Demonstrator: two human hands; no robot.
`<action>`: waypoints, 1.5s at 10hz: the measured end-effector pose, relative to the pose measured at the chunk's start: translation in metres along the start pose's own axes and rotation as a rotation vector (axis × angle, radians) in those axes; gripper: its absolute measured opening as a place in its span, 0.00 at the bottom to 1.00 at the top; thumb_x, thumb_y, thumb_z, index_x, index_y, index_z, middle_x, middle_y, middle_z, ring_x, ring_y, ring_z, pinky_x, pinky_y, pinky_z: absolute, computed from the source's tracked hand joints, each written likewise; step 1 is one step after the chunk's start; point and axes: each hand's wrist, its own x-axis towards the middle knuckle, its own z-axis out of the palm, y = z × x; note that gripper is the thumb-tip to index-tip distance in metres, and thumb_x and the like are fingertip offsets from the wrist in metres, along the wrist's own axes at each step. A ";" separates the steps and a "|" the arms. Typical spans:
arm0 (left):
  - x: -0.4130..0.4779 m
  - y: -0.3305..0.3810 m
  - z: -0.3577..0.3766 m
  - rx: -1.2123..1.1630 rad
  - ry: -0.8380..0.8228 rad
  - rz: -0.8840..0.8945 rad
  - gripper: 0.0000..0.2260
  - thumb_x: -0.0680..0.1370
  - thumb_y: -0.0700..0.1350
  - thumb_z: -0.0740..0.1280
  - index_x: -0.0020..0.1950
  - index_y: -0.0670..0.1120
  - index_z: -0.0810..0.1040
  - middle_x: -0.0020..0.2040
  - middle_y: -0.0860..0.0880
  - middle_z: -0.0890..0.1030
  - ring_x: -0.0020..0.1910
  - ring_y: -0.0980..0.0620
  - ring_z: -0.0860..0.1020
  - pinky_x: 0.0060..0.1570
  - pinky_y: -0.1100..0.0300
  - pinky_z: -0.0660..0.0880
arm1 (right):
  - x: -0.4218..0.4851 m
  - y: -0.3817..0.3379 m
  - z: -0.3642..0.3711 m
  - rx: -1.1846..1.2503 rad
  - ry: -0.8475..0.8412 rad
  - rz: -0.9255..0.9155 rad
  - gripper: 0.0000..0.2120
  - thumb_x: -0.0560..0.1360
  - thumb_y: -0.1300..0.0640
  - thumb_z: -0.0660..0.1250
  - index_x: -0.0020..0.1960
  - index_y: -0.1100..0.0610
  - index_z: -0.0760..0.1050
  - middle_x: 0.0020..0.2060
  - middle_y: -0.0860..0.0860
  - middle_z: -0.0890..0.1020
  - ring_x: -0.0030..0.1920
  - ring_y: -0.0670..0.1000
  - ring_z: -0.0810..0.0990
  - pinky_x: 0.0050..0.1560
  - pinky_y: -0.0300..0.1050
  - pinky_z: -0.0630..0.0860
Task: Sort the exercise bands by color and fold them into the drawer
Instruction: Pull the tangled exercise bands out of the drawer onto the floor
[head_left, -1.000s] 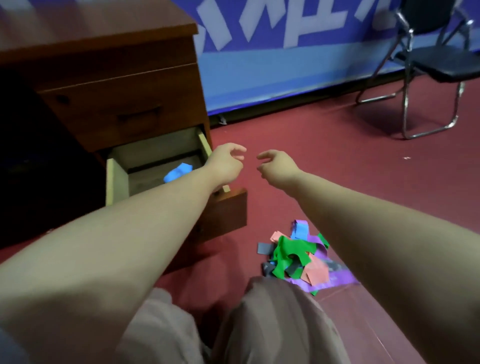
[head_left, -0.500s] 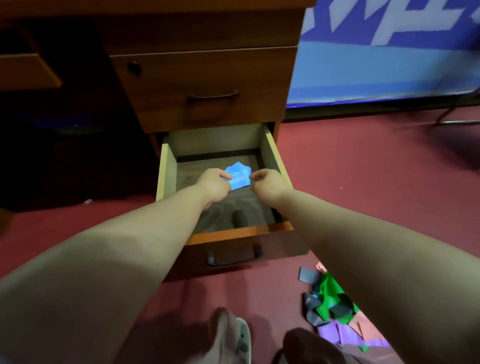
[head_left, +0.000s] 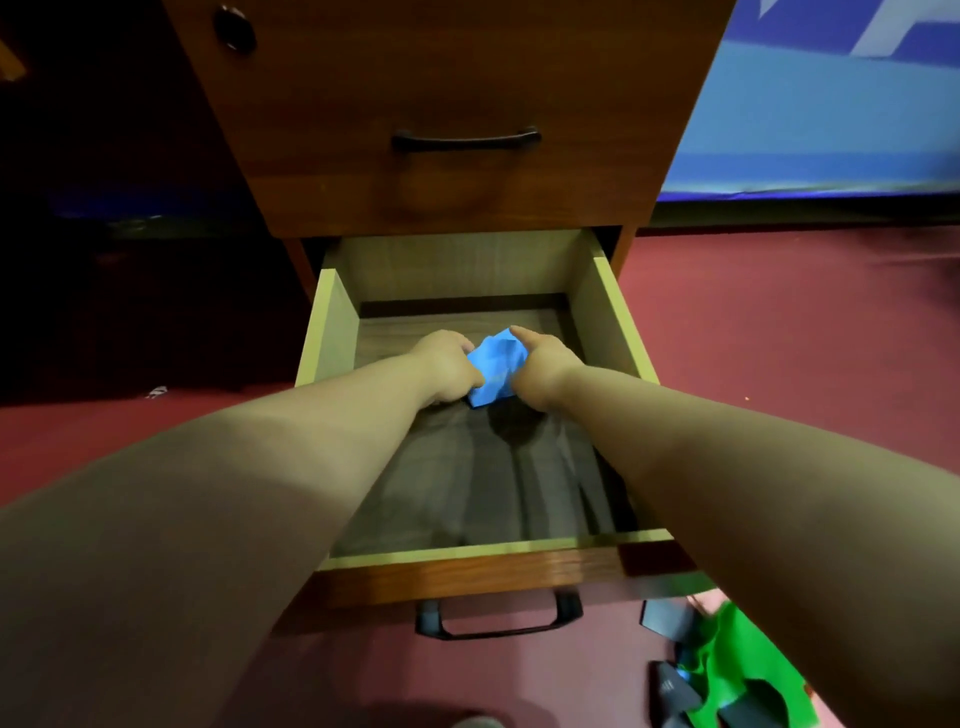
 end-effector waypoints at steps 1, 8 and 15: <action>0.002 0.005 0.004 0.242 -0.012 0.058 0.13 0.76 0.47 0.70 0.58 0.43 0.81 0.56 0.44 0.82 0.54 0.44 0.80 0.50 0.57 0.75 | 0.004 -0.004 0.005 -0.096 -0.020 0.036 0.36 0.76 0.62 0.64 0.79 0.51 0.51 0.73 0.54 0.67 0.71 0.55 0.69 0.70 0.46 0.68; -0.190 0.111 -0.045 -0.138 -0.096 0.507 0.06 0.75 0.48 0.72 0.47 0.46 0.84 0.36 0.54 0.78 0.32 0.59 0.71 0.24 0.73 0.66 | -0.240 -0.023 -0.118 0.778 0.497 0.130 0.08 0.78 0.66 0.60 0.48 0.58 0.76 0.37 0.59 0.76 0.33 0.54 0.75 0.39 0.48 0.75; -0.291 0.247 0.206 0.171 -0.589 0.362 0.03 0.79 0.45 0.63 0.48 0.48 0.75 0.46 0.49 0.75 0.41 0.50 0.76 0.36 0.61 0.67 | -0.387 0.221 -0.148 1.024 0.578 0.490 0.10 0.74 0.64 0.66 0.53 0.58 0.71 0.41 0.56 0.74 0.34 0.50 0.73 0.36 0.44 0.75</action>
